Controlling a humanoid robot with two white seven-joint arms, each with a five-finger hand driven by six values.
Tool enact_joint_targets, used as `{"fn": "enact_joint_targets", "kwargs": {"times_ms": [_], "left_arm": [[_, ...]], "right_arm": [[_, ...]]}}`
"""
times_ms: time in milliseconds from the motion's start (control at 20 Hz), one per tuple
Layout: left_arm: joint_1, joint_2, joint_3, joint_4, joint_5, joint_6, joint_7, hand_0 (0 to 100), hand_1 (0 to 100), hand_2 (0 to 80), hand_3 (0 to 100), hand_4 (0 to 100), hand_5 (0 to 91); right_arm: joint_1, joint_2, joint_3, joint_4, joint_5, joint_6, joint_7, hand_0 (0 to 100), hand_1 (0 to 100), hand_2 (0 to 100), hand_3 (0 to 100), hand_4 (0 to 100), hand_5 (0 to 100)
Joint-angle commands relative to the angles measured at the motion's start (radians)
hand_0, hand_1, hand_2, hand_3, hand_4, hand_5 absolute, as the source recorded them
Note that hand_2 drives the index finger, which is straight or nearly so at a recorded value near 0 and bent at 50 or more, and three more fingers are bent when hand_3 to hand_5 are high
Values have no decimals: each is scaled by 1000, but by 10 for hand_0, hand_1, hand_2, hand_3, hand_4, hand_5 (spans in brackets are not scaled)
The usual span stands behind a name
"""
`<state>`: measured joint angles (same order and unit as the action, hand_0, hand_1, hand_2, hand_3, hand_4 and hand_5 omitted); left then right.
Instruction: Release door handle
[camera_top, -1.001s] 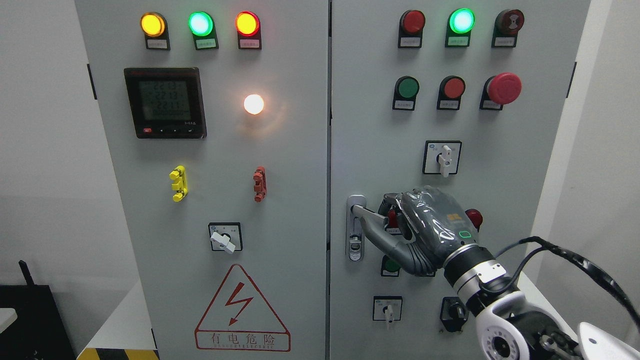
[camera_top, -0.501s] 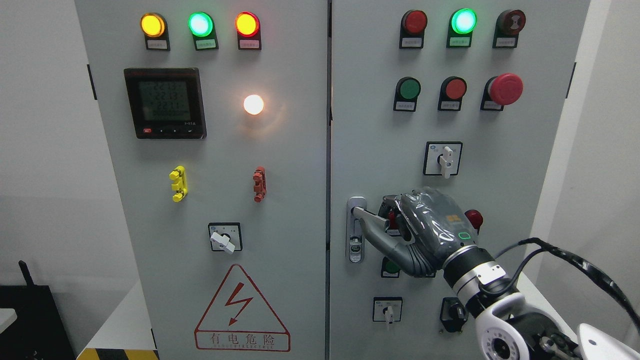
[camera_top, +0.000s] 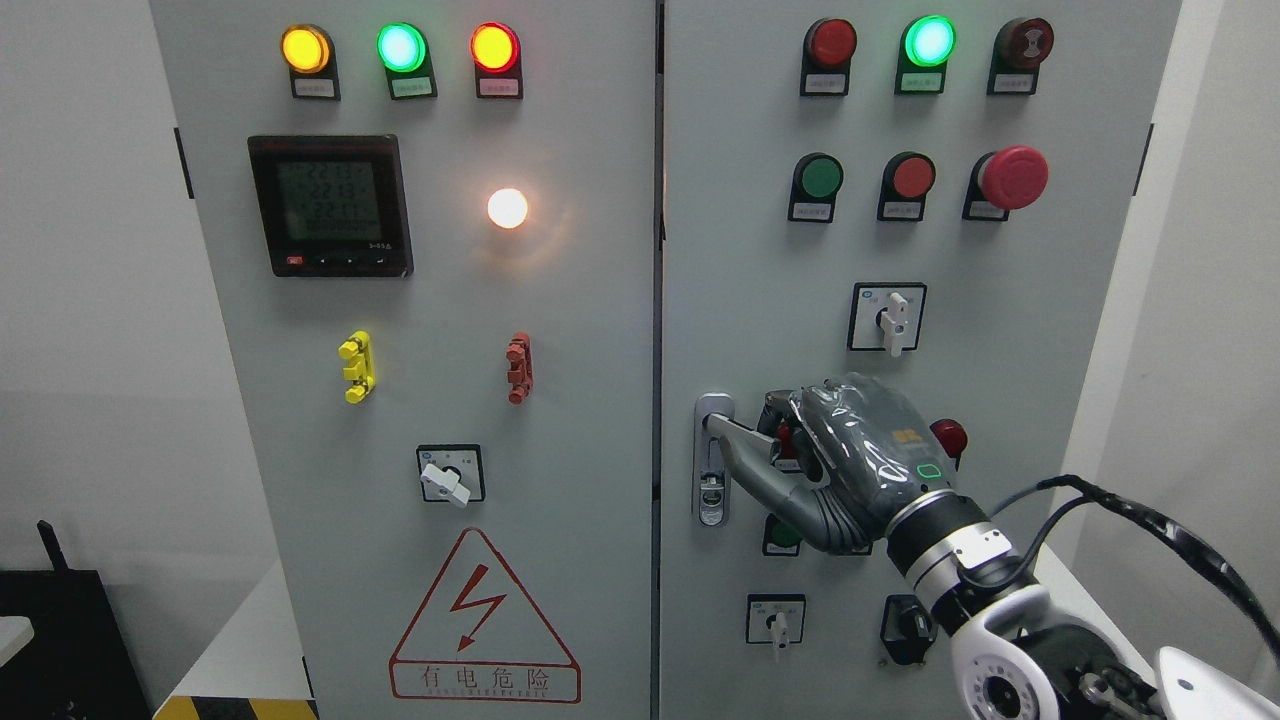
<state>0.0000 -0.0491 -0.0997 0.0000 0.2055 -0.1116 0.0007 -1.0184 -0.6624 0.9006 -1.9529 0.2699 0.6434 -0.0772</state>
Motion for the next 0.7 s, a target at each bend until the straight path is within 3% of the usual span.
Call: {"fn": "enact_joint_targets", "kwargs": {"times_ms": [0,651], "left_arm": [[32,0,0,-31,0,0,1,120,389,0,0,0,0],[32,0,0,-31,0,0,1,120,389,0,0,0,0]], "right_arm": [[0,0,0,-1,0,1,-1,422,0,628,1000,1000,1000],[-2,-3,-2,-3,2,1,-13,425,0,680,1000,1000,1000]]}}
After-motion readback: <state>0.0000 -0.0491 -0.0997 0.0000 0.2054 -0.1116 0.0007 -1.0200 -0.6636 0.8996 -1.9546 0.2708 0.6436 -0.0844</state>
